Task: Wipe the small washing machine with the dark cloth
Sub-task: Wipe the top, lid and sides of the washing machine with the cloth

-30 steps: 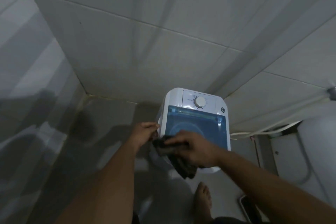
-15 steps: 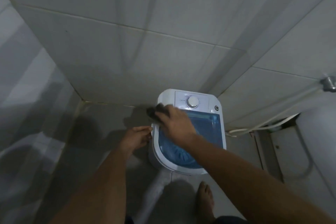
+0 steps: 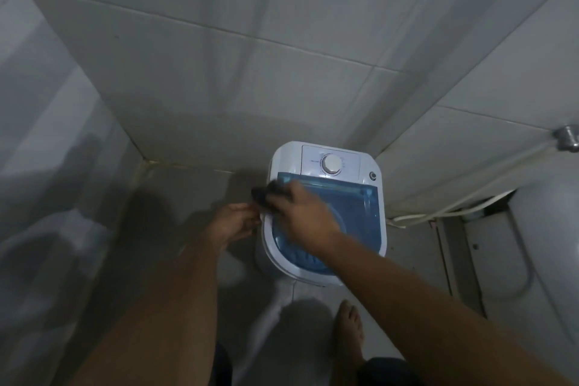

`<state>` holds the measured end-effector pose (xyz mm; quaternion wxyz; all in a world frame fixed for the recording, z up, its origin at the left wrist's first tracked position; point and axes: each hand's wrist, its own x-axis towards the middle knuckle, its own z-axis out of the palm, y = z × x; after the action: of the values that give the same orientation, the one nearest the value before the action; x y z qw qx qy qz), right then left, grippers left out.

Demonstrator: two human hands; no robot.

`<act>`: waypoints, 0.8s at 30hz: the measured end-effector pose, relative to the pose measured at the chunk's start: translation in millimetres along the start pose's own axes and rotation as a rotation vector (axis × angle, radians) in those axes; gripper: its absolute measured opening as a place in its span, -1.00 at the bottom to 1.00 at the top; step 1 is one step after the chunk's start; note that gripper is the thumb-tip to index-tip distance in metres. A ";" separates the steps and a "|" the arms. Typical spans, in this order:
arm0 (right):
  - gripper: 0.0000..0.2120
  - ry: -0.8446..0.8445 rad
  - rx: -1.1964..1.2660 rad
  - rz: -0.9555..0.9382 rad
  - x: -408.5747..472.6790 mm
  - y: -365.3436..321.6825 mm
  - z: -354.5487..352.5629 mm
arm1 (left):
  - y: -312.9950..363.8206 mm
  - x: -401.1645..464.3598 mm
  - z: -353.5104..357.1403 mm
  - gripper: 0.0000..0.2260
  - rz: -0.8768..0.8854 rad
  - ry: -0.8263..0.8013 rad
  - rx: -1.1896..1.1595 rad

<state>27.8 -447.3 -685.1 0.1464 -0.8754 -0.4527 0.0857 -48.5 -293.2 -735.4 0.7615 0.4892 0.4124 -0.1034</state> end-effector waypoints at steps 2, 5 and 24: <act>-0.64 -0.121 -0.027 -0.164 -34.1 -17.6 10.9 | 0.4 1.2 -1.4 -0.86 0.006 0.005 -0.006; -0.60 -0.287 0.109 -0.278 -67.3 -22.6 -1.4 | 1.5 -0.6 -1.5 -0.84 -0.009 -0.009 0.011; -0.62 -0.365 -0.374 -0.358 -107.1 -51.0 36.1 | 1.3 -3.5 -2.4 -0.80 0.025 0.003 0.098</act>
<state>-83.2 -500.5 -700.3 -0.0881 -0.7638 -0.6261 0.1296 -51.3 -291.4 -732.5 0.7374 0.5309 0.4019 -0.1134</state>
